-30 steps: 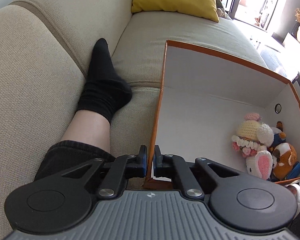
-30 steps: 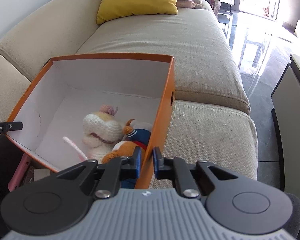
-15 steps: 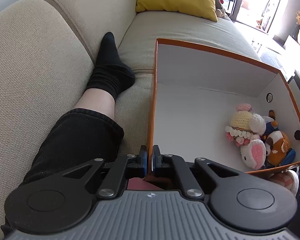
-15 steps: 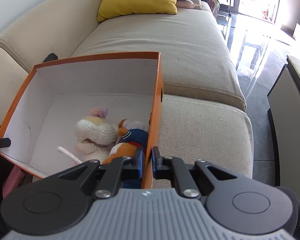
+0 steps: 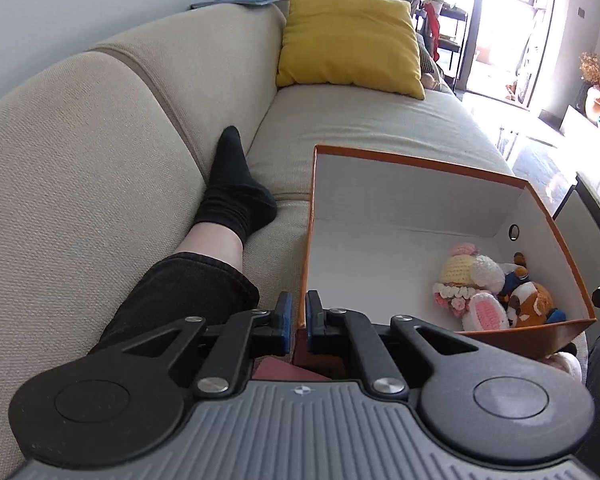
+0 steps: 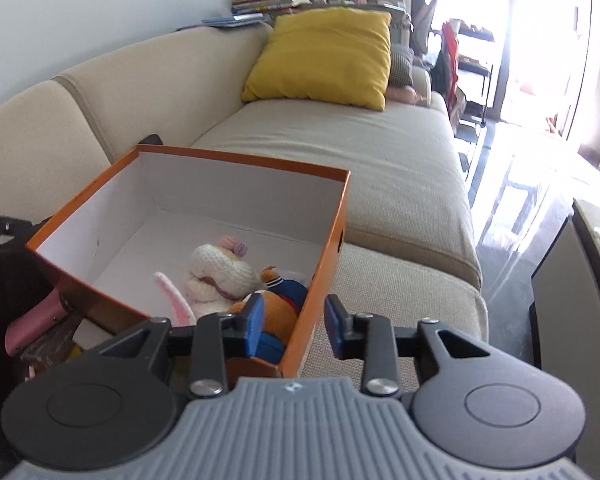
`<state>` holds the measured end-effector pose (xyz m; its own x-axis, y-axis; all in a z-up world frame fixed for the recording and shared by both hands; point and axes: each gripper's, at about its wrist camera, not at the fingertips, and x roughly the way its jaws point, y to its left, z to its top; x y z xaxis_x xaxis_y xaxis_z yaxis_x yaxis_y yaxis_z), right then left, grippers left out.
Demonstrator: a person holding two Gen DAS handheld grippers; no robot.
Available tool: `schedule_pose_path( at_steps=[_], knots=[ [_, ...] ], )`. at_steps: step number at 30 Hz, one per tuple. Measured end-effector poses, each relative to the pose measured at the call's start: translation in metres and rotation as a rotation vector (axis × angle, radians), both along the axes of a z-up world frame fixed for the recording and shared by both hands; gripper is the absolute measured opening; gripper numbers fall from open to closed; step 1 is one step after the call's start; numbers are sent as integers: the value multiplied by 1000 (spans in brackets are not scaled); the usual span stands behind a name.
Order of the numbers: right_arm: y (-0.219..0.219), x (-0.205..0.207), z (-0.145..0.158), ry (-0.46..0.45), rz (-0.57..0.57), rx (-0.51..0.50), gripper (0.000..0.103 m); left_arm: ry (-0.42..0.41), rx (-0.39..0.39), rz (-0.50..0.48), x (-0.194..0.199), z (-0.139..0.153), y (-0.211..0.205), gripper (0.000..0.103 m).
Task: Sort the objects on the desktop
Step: 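Withdraw both grippers from the box back toward the remaining items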
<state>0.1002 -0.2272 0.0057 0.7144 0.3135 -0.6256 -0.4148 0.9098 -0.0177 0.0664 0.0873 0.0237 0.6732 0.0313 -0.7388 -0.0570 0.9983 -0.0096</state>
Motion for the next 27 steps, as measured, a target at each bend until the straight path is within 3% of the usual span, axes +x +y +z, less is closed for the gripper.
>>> schedule_pose_path(
  at_steps=[2,5,9,11,16,19,22,27],
  knots=[
    [-2,-15,-2,-23,34,-12,47,5,-11,-10,-13,3,-3,9],
    [-5,-30,-13,-1,76,-34,48,43,-8,-23,-30,-2,-11,12],
    [2,-45,-40,30,123,-155,48,104,5,-64,-49,-19,-25,13],
    [7,-54,-51,32,155,-206,48,129,25,-91,-59,-30,-34,20],
    [16,-65,-72,33,208,-302,51,186,19,-70,-66,-52,-40,22],
    [22,-73,-81,30,254,-353,55,194,35,-52,-69,-59,-40,22],
    [33,-78,-94,4,291,-417,71,186,33,-65,-71,-61,-41,22],
    [44,-74,-109,-57,284,-525,73,162,124,-116,-71,-69,-55,29]
  ],
)
